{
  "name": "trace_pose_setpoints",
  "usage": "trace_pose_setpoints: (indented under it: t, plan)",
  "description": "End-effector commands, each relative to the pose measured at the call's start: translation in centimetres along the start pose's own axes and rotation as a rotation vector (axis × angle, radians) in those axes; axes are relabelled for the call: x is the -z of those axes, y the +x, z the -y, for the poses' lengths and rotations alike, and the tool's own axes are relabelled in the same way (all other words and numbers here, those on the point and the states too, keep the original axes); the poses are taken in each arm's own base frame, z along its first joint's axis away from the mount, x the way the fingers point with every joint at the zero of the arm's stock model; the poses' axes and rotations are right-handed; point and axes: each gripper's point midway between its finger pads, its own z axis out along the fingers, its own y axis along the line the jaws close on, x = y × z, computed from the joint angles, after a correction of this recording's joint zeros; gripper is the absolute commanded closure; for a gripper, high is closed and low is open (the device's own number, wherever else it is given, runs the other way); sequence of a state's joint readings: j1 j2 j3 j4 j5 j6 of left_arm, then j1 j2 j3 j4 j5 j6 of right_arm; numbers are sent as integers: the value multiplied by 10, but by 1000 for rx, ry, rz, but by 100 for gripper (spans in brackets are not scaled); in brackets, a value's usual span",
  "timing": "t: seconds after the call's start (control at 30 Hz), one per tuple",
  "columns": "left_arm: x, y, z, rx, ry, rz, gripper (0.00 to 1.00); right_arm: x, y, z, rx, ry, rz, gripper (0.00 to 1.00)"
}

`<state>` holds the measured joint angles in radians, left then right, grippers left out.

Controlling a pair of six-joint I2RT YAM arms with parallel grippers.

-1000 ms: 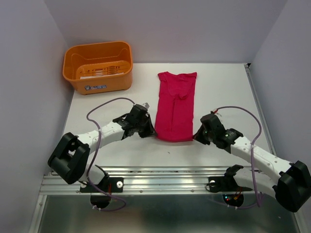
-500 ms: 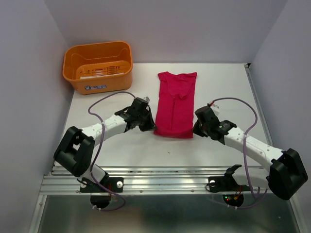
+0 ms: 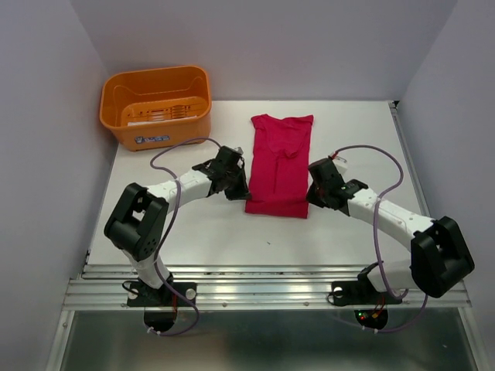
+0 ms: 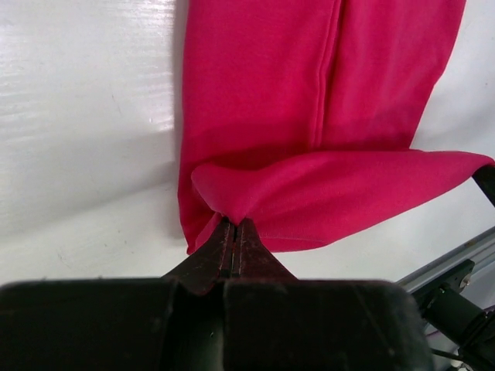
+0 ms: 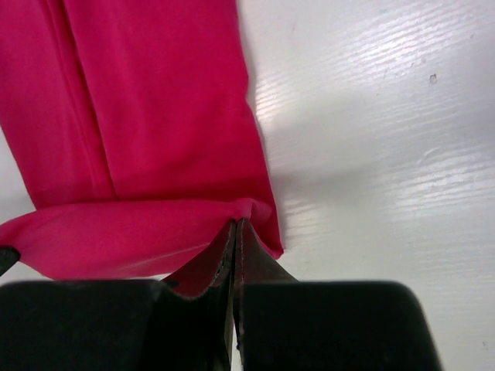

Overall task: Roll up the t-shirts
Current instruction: Roll the T-shirt to the center of the board.

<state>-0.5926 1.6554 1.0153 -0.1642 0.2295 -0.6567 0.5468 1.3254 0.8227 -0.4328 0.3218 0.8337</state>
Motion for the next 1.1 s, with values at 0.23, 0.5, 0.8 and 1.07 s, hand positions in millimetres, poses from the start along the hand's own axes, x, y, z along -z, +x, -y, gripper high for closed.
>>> trace_pose_setpoints:
  t: [0.23, 0.5, 0.8, 1.07]
  plan:
    - [-16, -27, 5, -30, -5, 17, 100, -21, -33, -12, -1, -19, 65, 99]
    - [-2, -44, 7, -42, -40, 77, 59, -24, -43, -18, -3, -24, 94, 77]
    - [46, -62, 15, -51, -62, 217, 38, -4, -38, -17, 1, -78, 81, 71]
    - [36, -22, 47, -120, 17, 146, 100, 1, -14, -17, -23, -118, 22, 95]
